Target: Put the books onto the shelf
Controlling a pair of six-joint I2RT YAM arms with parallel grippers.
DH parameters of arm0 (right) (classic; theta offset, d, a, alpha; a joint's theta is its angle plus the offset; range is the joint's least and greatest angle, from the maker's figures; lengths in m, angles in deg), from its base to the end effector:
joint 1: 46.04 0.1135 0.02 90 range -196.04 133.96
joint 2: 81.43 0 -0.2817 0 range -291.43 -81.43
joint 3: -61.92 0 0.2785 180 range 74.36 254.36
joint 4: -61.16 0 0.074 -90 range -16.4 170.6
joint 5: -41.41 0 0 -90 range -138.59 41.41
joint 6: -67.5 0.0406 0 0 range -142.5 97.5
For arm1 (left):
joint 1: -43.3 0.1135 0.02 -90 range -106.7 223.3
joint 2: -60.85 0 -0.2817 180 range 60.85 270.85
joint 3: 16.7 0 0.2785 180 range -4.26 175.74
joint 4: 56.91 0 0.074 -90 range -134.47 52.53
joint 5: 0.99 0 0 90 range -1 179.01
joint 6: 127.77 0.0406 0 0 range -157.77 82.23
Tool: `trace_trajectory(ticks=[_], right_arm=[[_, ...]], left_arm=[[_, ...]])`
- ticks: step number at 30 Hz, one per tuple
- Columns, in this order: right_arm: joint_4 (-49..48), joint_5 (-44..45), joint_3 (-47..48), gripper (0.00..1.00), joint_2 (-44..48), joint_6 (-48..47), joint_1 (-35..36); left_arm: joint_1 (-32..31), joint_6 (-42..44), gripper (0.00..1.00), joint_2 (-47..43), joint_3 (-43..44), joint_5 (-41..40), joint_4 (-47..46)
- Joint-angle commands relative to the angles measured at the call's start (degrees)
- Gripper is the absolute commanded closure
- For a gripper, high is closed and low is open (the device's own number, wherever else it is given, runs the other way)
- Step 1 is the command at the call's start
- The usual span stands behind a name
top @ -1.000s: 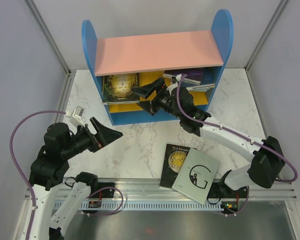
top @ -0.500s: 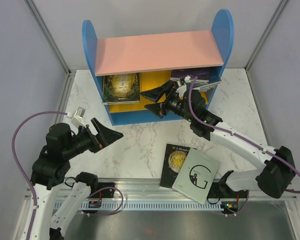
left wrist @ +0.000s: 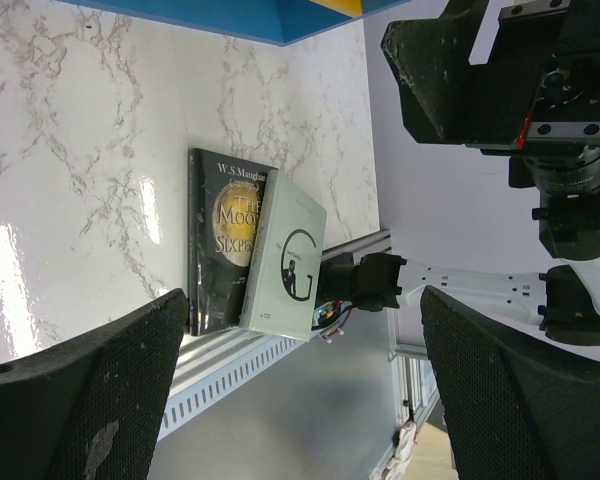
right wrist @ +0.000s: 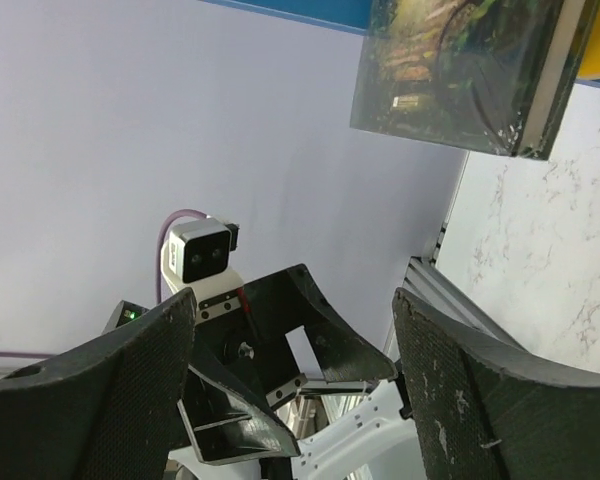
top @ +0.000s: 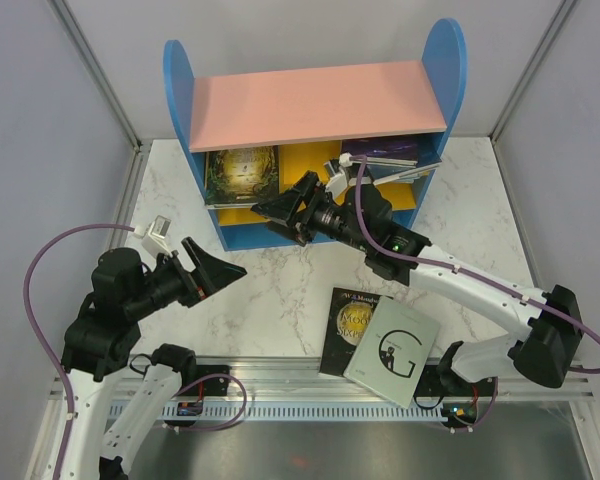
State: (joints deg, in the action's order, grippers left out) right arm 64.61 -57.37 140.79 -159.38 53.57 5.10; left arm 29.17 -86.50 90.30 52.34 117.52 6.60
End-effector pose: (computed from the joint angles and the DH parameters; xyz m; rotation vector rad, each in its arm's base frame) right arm 0.2171 0.2793 0.3884 0.2817 1.9395 1.7418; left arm 0.0821 -0.0407 0.3850 -0.2948 2.1196 -1.1738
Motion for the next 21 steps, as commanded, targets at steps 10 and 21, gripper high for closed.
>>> trace_trajectory(ticks=[10,21], right_arm=[[4.34,5.35,2.38,0.78,-1.75,-2.68,1.95],[4.78,8.34,6.33,0.88,-8.87,-2.77,2.65]], left_arm=[[-0.02,2.15,0.02,-0.27,1.15,0.58,-0.18],[-0.02,4.69,0.02,0.17,3.25,1.19,2.54]])
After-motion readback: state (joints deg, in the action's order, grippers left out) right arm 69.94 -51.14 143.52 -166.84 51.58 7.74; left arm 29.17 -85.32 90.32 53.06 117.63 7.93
